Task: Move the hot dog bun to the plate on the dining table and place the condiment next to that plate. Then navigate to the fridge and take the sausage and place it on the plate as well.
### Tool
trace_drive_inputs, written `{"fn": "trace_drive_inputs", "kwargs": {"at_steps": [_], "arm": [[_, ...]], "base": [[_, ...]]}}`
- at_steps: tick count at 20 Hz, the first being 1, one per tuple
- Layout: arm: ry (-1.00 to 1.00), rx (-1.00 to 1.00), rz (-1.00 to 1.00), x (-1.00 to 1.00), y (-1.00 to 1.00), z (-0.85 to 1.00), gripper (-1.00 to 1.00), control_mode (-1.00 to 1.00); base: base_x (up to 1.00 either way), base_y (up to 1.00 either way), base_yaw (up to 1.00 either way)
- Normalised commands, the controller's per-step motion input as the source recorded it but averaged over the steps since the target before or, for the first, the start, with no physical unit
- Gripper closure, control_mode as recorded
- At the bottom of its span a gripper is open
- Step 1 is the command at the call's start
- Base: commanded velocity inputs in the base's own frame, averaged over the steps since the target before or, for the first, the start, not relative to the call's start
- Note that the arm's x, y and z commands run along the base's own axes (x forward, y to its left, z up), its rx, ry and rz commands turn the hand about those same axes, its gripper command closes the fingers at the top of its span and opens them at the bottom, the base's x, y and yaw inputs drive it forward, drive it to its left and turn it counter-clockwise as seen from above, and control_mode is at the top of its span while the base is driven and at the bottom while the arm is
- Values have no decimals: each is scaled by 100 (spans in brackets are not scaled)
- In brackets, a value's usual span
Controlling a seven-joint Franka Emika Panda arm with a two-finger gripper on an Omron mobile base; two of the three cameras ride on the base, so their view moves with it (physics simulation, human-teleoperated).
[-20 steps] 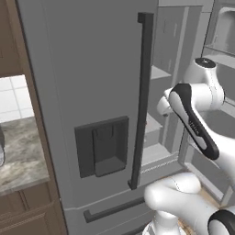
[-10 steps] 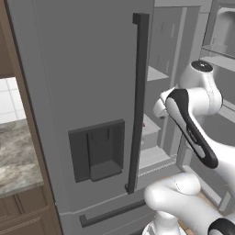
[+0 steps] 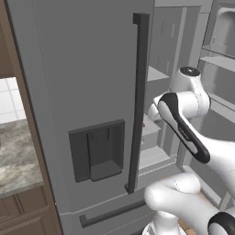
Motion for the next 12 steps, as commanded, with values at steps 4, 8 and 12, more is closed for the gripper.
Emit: {"fn": "trace_drive_inputs", "kwargs": {"at_steps": [4,8,12], "arm": [[8,0,0,23,3,-16,-100,-100],[8,1,-1,54,0,-20,-100,-100],[13,3,-10,68,3,-54,-100,-100]], "base": [[0,0,0],[0,0,0],[0,0,0]]}}
